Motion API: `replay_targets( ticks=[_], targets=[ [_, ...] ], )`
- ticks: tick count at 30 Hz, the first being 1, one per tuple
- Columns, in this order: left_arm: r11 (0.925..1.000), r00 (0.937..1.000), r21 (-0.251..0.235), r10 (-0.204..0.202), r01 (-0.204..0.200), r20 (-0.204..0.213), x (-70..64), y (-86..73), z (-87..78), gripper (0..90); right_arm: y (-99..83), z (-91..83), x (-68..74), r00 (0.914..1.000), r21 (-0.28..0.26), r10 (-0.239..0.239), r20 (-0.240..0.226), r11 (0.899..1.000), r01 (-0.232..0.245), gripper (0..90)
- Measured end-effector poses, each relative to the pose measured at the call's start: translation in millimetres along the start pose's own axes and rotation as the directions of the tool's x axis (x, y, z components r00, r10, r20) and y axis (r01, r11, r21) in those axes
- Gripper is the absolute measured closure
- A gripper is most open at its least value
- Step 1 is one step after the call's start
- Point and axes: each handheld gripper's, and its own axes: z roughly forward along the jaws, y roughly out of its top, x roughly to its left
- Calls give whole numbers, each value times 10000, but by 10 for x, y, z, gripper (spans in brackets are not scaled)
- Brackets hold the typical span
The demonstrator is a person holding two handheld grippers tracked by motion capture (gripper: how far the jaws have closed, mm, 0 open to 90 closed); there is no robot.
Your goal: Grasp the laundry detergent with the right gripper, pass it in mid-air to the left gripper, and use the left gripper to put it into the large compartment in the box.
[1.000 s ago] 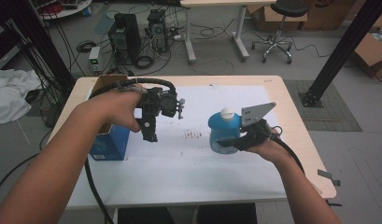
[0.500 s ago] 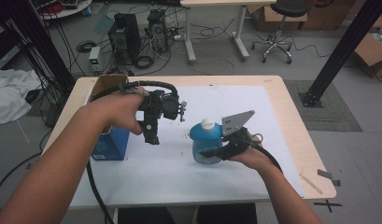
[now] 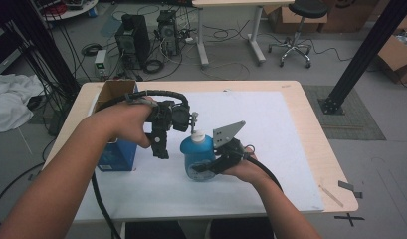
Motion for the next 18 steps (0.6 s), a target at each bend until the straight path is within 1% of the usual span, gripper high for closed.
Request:
replay_targets(
  ticks=[6, 9, 14, 15, 18],
  targets=[
    [9999, 9998, -124, -77, 80, 183, -18, 11, 50, 0, 12, 141, -20, 9999, -193, 75, -72, 9998, -76, 454],
    [9999, 9997, -101, -11, 13, 241, -22, 28, 72, 0, 34, 216, -15, 9998, -259, 70, -198, 9996, -75, 455],
    [9997, 9992, -204, -111, 119, 392, -35, 24, 89, 0, 86, 335, 8, 9995, -313, -84, -289, 9995, 75, 455],
    [9997, 9991, -184, -132, 140, 405, -40, 20, 87, 0, 96, 354, 5, 9995, -290, -173, -276, 9994, 165, 455],
    [9996, 9990, -243, -147, 158, 415, -57, 7, 86, 1, 133, 408, 3, 9994, -349, -187, -293, 9992, 177, 454]
  ],
)
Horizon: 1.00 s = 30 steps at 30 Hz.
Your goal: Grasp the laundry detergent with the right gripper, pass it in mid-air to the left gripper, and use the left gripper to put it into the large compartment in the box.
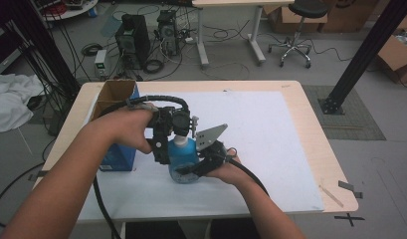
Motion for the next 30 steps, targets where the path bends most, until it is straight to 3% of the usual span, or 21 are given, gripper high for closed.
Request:
replay_targets(
  ticks=[10, 30],
  targets=[
    [9999, 10000, -116, -77, 77, -25, -40, -7, 14, 0, 127, 124, 18, 9999, -249, -109, -52, 9996, 108, 454],
    [9996, 9996, -114, -257, 256, -85, -68, 32, 65, 1, 187, 134, 39, 9999, -269, -54, -128, 9996, 51, 454]
  ],
)
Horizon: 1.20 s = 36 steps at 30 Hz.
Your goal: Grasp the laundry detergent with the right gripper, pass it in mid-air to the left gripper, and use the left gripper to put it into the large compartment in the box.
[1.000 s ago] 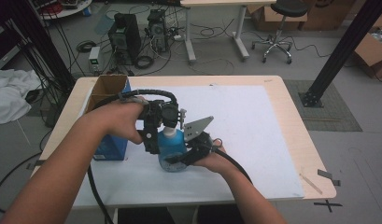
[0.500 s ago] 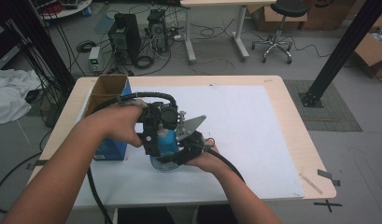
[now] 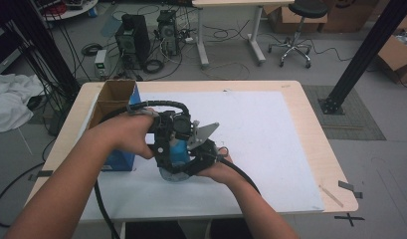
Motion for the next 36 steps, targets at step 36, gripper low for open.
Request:
replay_targets(
  ticks=[36],
  targets=[
    [9998, 9996, 199, -39, 44, -264, -34, 27, 8, 109, 6, 14, -13, 9999, -171, -146, 63, 9997, 147, 454]
  ],
)
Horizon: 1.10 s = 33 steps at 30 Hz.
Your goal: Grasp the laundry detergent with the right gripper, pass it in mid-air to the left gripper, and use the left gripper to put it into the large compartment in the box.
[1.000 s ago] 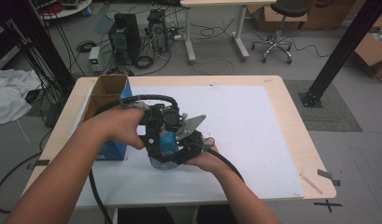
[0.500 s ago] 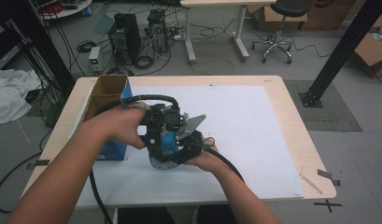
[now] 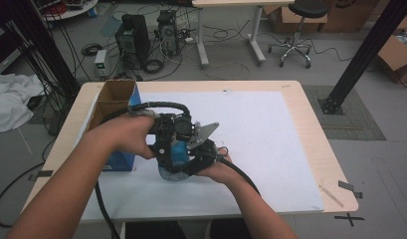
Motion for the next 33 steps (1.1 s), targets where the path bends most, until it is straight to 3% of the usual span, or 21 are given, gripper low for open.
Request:
replay_targets(
  ticks=[33],
  targets=[
    [10000, 10000, 32, 72, -72, 22, -32, -1, -31, 251, 8, 11, 0, 10000, -124, -63, 22, 9999, 63, 455]
  ],
)
